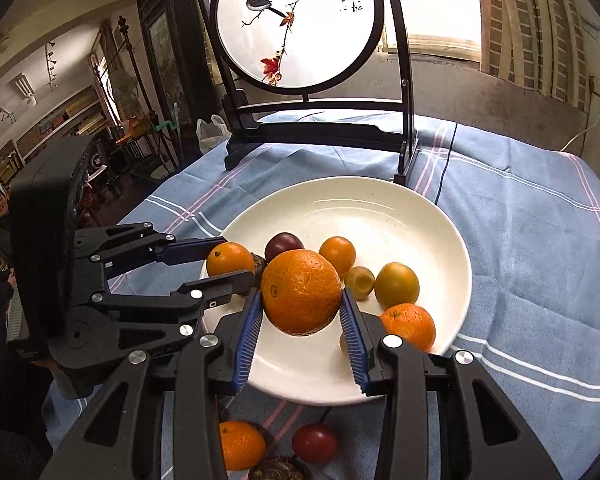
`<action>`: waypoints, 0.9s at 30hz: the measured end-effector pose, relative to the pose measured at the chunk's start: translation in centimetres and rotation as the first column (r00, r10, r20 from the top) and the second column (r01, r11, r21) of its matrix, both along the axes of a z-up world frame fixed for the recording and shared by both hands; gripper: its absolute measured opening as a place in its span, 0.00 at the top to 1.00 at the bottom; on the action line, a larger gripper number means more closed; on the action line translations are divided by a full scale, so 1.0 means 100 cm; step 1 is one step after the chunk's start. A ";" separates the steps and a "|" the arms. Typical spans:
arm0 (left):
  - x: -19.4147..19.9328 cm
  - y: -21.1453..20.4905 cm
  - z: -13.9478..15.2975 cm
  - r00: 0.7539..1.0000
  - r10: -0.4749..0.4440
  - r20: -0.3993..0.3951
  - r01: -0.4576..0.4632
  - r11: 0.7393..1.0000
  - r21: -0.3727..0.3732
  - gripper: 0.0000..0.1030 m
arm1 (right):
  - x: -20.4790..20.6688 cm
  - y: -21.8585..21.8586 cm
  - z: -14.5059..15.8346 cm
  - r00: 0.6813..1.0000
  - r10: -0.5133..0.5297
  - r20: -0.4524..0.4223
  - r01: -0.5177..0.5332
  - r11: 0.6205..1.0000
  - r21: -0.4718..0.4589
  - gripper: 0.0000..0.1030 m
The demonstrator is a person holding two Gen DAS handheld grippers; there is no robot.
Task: Organize fruits
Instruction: 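Carry both fruits onto the plate and open both grippers, then move both open grippers back to the fruit pile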
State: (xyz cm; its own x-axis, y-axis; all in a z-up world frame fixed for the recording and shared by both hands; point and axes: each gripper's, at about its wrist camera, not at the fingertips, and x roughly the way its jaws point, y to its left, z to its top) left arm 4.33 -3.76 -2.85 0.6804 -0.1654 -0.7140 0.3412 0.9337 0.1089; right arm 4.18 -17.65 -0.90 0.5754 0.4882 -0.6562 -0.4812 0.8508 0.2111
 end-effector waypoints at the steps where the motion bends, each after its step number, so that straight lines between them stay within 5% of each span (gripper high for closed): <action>1: 0.002 0.000 0.000 1.000 0.011 0.003 -0.011 1.000 0.007 0.64 | 0.003 0.002 0.000 1.000 -0.003 0.000 0.003 1.000 -0.004 0.61; 5: 0.010 0.001 -0.002 0.999 0.047 -0.004 -0.047 0.999 0.012 0.62 | 0.018 0.010 -0.003 0.999 -0.037 -0.011 0.037 0.999 -0.026 0.58; 8: 0.010 0.003 0.000 0.997 0.079 0.025 -0.080 0.997 0.010 0.41 | 0.025 0.008 -0.003 0.998 -0.057 -0.022 0.057 0.998 -0.009 0.50; 17: -0.009 0.022 0.015 0.995 0.089 0.051 -0.087 0.996 -0.029 0.40 | -0.011 -0.017 0.019 0.998 -0.057 0.036 0.057 0.998 0.025 0.47; 27: -0.075 0.062 0.026 0.992 0.098 0.079 -0.096 0.995 -0.036 0.35 | -0.084 -0.044 0.022 0.996 -0.050 0.070 0.051 0.999 -0.013 0.43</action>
State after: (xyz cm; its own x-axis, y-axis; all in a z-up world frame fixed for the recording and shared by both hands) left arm -3.16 2.44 -0.22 0.7492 -0.1177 -0.6518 0.2401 0.9654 0.1016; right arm -4.21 -22.09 1.28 0.6439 0.4474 -0.6206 -0.4503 0.8774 0.1654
